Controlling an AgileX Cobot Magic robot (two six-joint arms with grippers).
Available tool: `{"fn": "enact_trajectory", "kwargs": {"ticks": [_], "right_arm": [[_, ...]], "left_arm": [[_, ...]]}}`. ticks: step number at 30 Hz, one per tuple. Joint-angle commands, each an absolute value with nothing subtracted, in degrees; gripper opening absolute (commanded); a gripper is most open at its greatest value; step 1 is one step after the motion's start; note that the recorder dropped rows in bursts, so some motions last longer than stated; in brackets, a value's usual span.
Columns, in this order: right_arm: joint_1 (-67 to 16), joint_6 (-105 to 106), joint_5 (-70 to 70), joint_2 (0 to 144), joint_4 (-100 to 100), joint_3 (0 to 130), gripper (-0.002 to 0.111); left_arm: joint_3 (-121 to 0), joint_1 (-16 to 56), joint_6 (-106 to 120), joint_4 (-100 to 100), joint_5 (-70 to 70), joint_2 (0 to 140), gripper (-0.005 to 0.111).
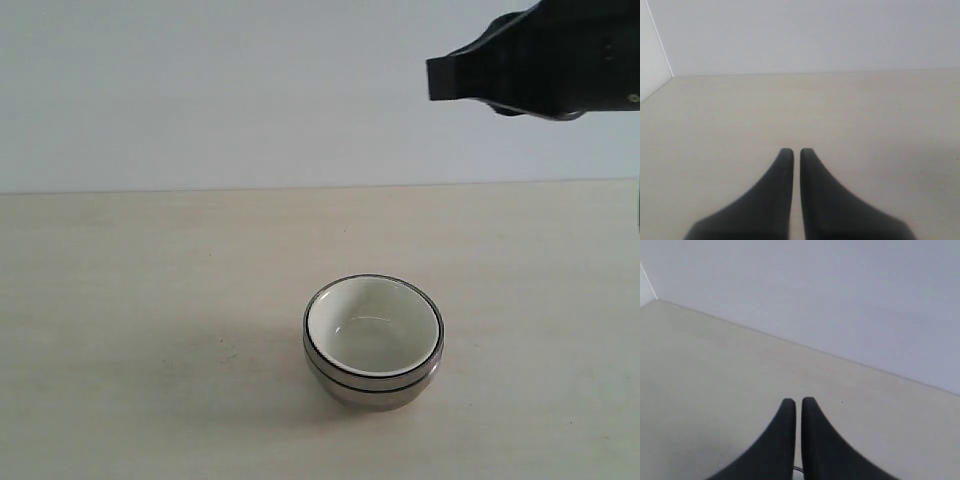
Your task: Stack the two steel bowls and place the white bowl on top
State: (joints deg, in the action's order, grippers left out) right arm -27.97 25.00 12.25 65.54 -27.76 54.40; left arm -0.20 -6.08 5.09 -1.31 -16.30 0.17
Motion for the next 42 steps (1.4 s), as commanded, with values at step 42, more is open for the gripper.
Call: {"fn": "enact_trajectory", "kwargs": {"ticks": [42], "right_arm": [[-27.8,25.2,16.6,0.5,-26.0,40.6,0.0]], "left_arm": [[0.0,-6.1,4.4,-1.5,-15.9,0.0,0.004]]}}
